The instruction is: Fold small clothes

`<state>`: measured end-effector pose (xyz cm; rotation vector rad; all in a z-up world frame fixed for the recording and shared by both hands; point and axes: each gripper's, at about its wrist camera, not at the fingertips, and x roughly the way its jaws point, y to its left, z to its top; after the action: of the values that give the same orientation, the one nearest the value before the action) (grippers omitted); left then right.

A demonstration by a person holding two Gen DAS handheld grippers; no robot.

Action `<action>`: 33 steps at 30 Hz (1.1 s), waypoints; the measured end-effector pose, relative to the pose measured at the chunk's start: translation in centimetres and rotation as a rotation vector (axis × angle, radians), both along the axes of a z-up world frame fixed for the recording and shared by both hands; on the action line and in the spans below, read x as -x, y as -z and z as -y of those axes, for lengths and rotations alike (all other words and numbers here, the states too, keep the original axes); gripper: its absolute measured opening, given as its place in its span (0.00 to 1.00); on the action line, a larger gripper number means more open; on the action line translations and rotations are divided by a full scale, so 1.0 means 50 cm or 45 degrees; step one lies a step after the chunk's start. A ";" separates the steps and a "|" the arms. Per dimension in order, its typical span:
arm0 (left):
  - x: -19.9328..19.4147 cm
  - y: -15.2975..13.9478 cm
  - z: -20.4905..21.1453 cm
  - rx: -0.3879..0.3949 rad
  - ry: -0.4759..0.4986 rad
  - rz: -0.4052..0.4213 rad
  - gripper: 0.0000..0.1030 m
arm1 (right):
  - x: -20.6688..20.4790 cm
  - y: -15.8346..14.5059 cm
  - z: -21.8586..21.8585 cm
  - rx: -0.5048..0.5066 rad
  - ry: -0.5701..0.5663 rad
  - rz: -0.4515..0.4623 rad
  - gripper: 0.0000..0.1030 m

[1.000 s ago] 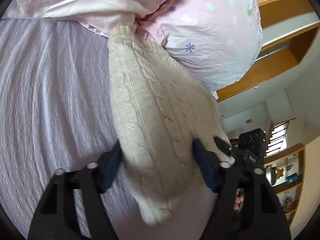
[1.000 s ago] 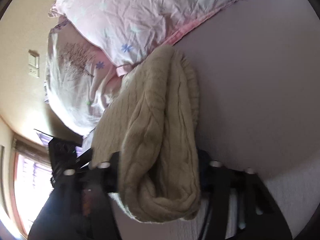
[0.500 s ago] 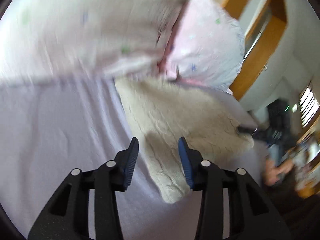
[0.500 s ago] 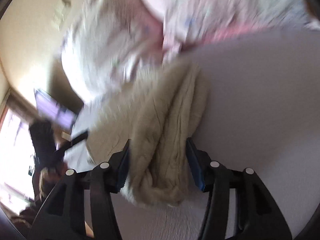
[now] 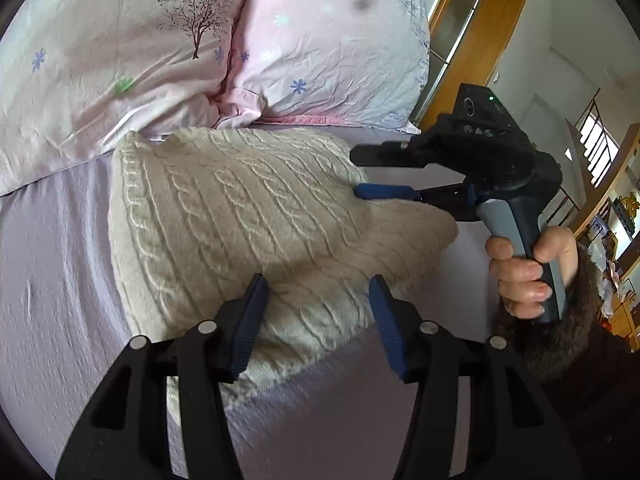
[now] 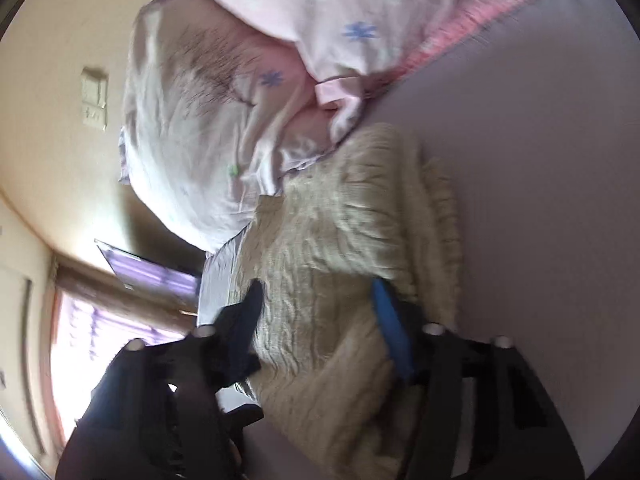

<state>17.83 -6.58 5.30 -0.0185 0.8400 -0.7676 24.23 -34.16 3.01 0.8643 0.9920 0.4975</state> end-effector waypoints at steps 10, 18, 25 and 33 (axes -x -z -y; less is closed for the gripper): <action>0.105 -0.025 -0.106 -0.115 -0.418 0.099 0.95 | 0.214 -0.123 -0.034 0.759 0.248 0.339 0.99; 0.114 0.021 -0.074 -0.299 -0.520 -0.027 0.98 | 0.235 -0.042 -0.115 0.942 0.133 0.178 0.99; 0.101 0.054 -0.037 -0.353 -0.521 -0.073 0.98 | 0.246 -0.004 -0.175 1.153 0.075 0.156 0.99; 0.092 0.069 -0.030 -0.417 -0.575 -0.095 0.98 | 0.250 0.011 -0.183 1.203 0.059 0.128 0.99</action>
<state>13.22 -5.06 1.87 0.0541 0.9800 -0.2019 11.74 -25.01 2.45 0.0114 0.9643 -0.0036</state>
